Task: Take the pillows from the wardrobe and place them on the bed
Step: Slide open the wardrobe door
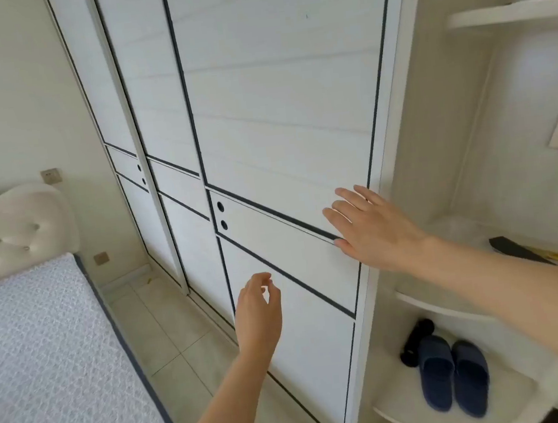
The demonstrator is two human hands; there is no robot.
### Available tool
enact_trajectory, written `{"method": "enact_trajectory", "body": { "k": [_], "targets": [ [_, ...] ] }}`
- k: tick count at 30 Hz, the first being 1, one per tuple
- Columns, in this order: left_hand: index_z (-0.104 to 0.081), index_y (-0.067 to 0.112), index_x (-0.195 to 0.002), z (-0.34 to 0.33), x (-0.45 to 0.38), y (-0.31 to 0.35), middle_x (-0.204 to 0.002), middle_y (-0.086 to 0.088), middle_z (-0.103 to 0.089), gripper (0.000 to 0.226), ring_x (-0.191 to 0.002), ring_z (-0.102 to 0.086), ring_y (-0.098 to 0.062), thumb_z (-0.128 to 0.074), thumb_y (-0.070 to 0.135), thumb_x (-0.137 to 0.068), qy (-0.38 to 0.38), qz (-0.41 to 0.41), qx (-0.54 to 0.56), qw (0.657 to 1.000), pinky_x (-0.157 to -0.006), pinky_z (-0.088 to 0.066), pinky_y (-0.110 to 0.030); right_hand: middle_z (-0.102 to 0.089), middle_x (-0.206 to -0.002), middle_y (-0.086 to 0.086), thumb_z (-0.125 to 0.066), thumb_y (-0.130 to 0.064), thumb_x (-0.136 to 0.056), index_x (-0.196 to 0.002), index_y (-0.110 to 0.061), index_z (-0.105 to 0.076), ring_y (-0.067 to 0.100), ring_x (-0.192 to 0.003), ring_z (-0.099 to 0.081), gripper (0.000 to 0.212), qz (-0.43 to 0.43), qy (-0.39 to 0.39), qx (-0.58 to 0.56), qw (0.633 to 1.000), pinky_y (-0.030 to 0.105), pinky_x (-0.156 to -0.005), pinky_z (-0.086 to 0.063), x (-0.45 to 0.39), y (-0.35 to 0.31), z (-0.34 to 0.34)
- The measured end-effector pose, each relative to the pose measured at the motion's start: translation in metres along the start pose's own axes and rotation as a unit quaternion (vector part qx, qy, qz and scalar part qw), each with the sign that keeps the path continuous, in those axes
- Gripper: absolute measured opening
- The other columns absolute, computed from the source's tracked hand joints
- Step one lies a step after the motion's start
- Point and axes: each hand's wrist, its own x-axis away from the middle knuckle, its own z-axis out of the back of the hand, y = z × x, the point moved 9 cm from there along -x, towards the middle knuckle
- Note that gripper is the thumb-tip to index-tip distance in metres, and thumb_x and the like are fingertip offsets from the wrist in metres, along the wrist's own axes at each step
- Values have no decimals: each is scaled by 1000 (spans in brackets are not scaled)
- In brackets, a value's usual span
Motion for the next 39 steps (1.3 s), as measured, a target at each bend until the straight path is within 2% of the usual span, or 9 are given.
{"method": "enact_trajectory", "body": {
  "k": [5,8,13,16,21,26,30,33,39],
  "targets": [
    [-52,28,-131,-38,-63,21,-130,9,-53,31,-102,-49,2,-44,28,-101,-23,-9,24,999,-80,-37,-22,-37,-149,14,-27,-40,-100,-147,-5,-27,32,-147,-11,58,9,-20,46,999,46,-118,-2,-57,36,-25],
    [-47,26,-138,-56,-97,42,-140,11,-46,37,-124,-48,-13,-43,24,-101,-17,-40,36,998,-87,-36,-22,-27,-154,13,-23,-41,-100,-149,-5,-20,32,-147,-4,60,-6,-22,102,995,49,-117,2,-83,57,-29],
    [-28,26,-153,-99,-127,68,-159,10,-27,52,-147,-20,-8,-42,25,-103,-54,-54,82,994,-112,-19,-22,2,-162,13,-18,-44,-99,-151,-6,4,39,-145,13,68,-20,-10,209,978,59,-112,8,-109,73,-35],
    [-16,28,-157,-122,-129,78,-164,13,-13,57,-150,-7,-2,-39,29,-105,-68,-70,100,990,-115,-9,-19,11,-161,14,-18,-50,-97,-150,-6,12,42,-142,21,75,-6,-7,246,969,63,-109,14,-118,76,-41],
    [-6,27,-158,-137,-135,88,-165,15,-4,57,-151,2,-2,-32,30,-107,-42,-73,117,990,-124,-8,-31,11,-160,17,-17,-52,-97,-150,-7,15,42,-143,18,76,-8,-9,247,969,60,-112,13,-119,85,-48],
    [-2,32,-157,-146,-148,101,-164,20,4,58,-148,11,5,-25,45,-106,-33,-63,148,986,-120,1,-24,18,-158,18,-17,-50,-98,-149,-4,16,46,-141,22,76,-6,-21,276,961,61,-108,19,-119,86,-52],
    [2,30,-156,-157,-151,115,-155,31,11,52,-140,19,17,-17,37,-108,-35,-79,174,981,-121,9,-25,22,-157,21,-15,-42,-97,-147,-2,18,48,-139,24,72,-3,-36,298,954,62,-108,18,-119,86,-52],
    [7,31,-155,-163,-152,118,-155,29,16,52,-141,22,15,-17,33,-109,-33,-78,180,980,-121,11,-26,24,-156,22,-14,-44,-97,-146,-1,19,49,-138,26,73,0,-38,313,949,63,-107,19,-119,85,-54],
    [13,35,-148,-165,-161,116,-147,38,21,49,-136,25,20,-16,28,-109,-29,-93,158,983,-121,13,-26,25,-155,23,-14,-49,-98,-147,-3,19,46,-139,25,74,-4,-45,326,944,65,-106,19,-127,84,-60]
  ]
}}
